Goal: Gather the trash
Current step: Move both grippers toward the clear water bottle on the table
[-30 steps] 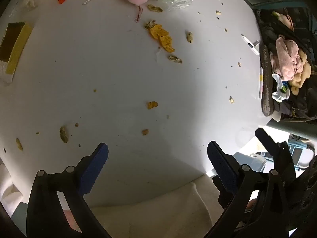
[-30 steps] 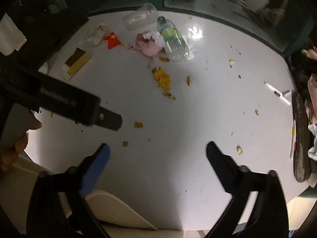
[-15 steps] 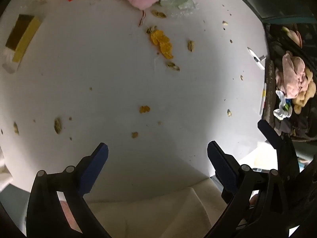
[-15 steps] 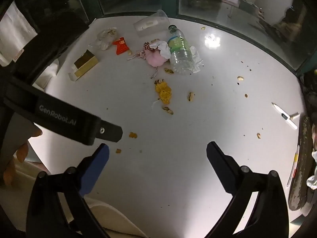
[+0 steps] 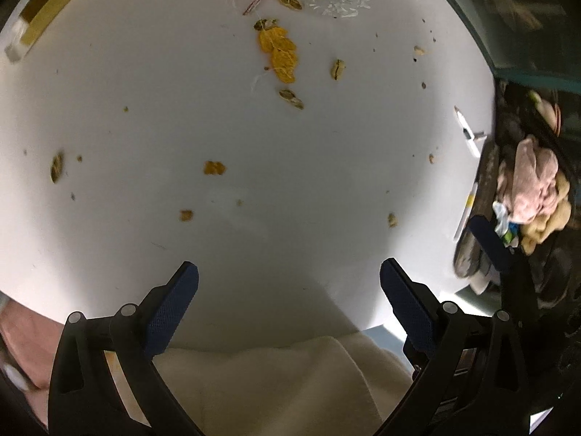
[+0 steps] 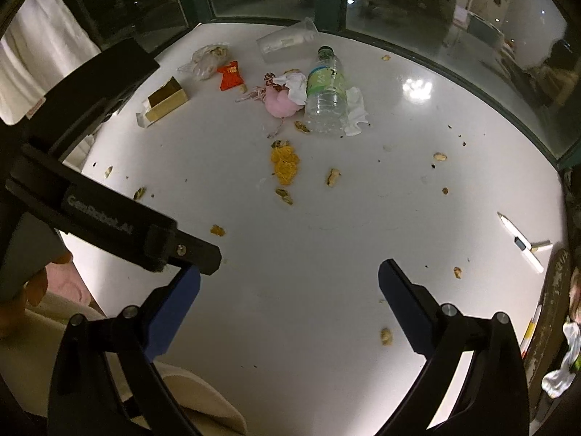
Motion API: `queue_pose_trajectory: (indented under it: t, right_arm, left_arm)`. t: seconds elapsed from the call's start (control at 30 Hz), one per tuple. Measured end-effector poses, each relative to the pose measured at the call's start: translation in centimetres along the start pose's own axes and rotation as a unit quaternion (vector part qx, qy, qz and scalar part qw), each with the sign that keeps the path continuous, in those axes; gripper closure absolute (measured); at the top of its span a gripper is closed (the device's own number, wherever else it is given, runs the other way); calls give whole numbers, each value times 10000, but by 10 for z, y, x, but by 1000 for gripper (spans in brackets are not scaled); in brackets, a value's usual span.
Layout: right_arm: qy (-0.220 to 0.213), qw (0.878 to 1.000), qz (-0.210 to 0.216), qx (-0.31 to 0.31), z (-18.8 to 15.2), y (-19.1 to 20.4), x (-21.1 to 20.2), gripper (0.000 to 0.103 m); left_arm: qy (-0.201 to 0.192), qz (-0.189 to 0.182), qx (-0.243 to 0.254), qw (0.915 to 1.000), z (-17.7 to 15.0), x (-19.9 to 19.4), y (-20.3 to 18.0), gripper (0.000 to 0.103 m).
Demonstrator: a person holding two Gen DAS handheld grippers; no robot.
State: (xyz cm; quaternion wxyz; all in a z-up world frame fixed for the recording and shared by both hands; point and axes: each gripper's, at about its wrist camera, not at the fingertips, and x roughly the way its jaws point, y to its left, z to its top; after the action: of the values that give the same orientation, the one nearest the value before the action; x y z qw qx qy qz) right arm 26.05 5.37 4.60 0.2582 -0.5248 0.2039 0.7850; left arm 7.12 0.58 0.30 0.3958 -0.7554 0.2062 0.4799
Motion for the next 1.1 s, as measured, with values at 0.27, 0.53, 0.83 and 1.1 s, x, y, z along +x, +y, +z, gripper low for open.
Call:
queue_pose_trajectory:
  t: [0.27, 0.53, 0.83, 1.1]
  right_arm:
    - [52, 9993, 291, -226, -17, -20, -2, 7]
    - [54, 9977, 615, -295, -22, -12, 5, 7]
    - [16, 9975, 695, -163, -13, 1, 13, 7]
    - [48, 9989, 468, 65, 7, 13, 24, 7]
  left_arm:
    - [-207, 146, -284, 9993, -25, 12, -9, 6]
    - [-406, 346, -468, 9975, -38, 4, 2, 6]
    - [-634, 805, -38, 9947, -27, -17, 3, 6]
    - [-584, 849, 387, 9939, -1, -33, 11, 6]
